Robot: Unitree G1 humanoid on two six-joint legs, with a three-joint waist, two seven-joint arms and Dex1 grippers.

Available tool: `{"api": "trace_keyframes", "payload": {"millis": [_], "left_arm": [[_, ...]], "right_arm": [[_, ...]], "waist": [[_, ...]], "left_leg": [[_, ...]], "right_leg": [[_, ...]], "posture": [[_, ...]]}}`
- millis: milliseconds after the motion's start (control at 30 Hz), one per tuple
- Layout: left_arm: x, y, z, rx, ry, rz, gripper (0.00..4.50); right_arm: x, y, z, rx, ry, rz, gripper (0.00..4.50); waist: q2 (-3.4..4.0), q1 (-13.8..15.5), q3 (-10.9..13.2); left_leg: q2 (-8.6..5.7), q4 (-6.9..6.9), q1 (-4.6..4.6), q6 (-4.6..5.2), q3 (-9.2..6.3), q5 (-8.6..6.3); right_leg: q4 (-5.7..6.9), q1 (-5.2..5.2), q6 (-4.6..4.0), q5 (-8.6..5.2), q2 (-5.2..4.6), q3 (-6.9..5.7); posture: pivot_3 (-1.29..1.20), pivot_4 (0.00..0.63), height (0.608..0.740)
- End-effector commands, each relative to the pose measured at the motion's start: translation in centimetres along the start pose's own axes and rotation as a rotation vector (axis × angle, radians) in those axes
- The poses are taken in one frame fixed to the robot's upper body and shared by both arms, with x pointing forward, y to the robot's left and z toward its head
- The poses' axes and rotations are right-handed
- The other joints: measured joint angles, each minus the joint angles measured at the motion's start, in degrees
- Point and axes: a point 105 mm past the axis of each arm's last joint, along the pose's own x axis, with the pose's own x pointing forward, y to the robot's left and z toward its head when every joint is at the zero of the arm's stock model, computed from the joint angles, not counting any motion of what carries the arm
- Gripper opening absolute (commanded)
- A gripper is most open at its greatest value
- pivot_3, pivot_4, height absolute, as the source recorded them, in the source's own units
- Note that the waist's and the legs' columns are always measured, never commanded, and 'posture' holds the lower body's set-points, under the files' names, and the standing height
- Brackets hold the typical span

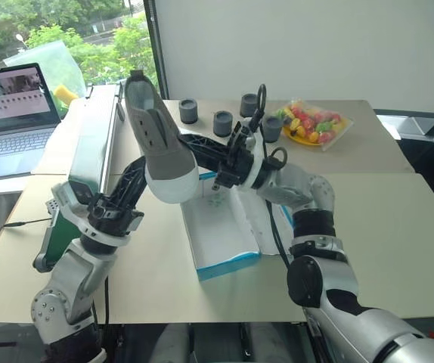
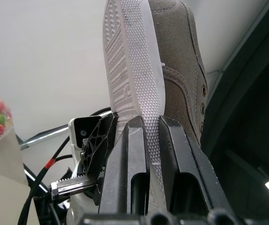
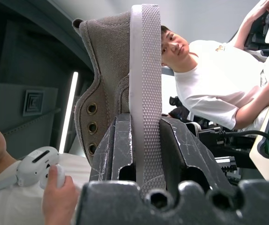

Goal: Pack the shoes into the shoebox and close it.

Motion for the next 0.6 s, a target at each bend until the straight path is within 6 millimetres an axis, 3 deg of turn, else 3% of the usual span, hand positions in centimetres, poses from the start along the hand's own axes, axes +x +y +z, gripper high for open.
{"api": "trace_keyframes", "payload": {"millis": [33, 100, 167, 233, 267, 333, 600], "left_arm": [[0.2, 0.6, -1.7, 0.014, 0.100, 0.077, 0.07], [0.2, 0.5, -1.8, 0.013, 0.103, 0.075, 0.07], [0.3, 0.5, -1.9, 0.014, 0.106, 0.075, 0.96], [0.3, 0.5, -2.0, 0.028, 0.128, 0.085, 1.36], [0.2, 0.7, -2.0, 0.036, 0.138, 0.110, 1.90], [-0.1, 1.0, -1.8, 0.041, 0.135, 0.134, 2.53], [-1.5, 1.0, -1.9, 0.060, 0.099, 0.174, 2.59]], "right_arm": [[1.2, 3.1, -0.9, -0.054, 0.040, 0.122, 0.41], [1.2, 3.1, -0.9, -0.052, 0.033, 0.117, 0.41], [1.2, 3.1, -0.9, -0.051, 0.025, 0.113, 0.40], [1.2, 3.1, -0.9, -0.048, 0.014, 0.109, 0.40], [1.1, 3.1, -0.7, -0.047, 0.000, 0.106, 0.40], [1.0, 3.1, -0.4, -0.044, -0.028, 0.101, 0.40], [-0.2, 3.3, 2.0, -0.085, -0.183, 0.043, 0.40]], "waist": [[0.00, -0.16, 0.00], [0.01, -0.20, 0.00], [0.01, -0.20, 0.00], [0.01, -0.25, 0.00], [0.01, -0.26, 0.00], [0.01, -0.29, 0.00], [0.02, -0.28, 0.01]], "left_leg": [[0.00, 0.00, 0.01, 0.00, 0.00, 0.00], [-0.01, -0.02, 0.04, 0.00, 0.01, 0.00], [0.00, -0.01, 0.03, 0.00, 0.02, 0.00], [0.01, -0.02, 0.01, 0.00, 0.02, 0.00], [0.02, -0.03, 0.02, 0.01, 0.02, 0.00], [0.02, -0.04, 0.03, 0.01, 0.02, 0.00], [0.04, -0.07, 0.04, 0.02, 0.08, -0.01]], "right_leg": [[0.00, 0.00, 0.00, 0.00, 0.00, 0.01], [0.00, 0.01, 0.00, 0.00, 0.00, 0.03], [-0.01, 0.00, 0.00, 0.00, 0.00, 0.03], [0.00, -0.04, 0.00, 0.00, 0.00, 0.03], [0.00, -0.04, 0.00, 0.00, 0.01, 0.04], [0.00, -0.04, 0.00, 0.00, 0.02, 0.04], [-0.01, -0.08, 0.00, 0.00, 0.02, 0.11]], "posture": [[0.00, 0.150, 0.740], [0.00, 0.150, 0.740], [0.00, 0.150, 0.740], [0.00, 0.150, 0.740], [0.00, 0.150, 0.740], [0.00, 0.150, 0.740], [0.00, 0.150, 0.740]]}}
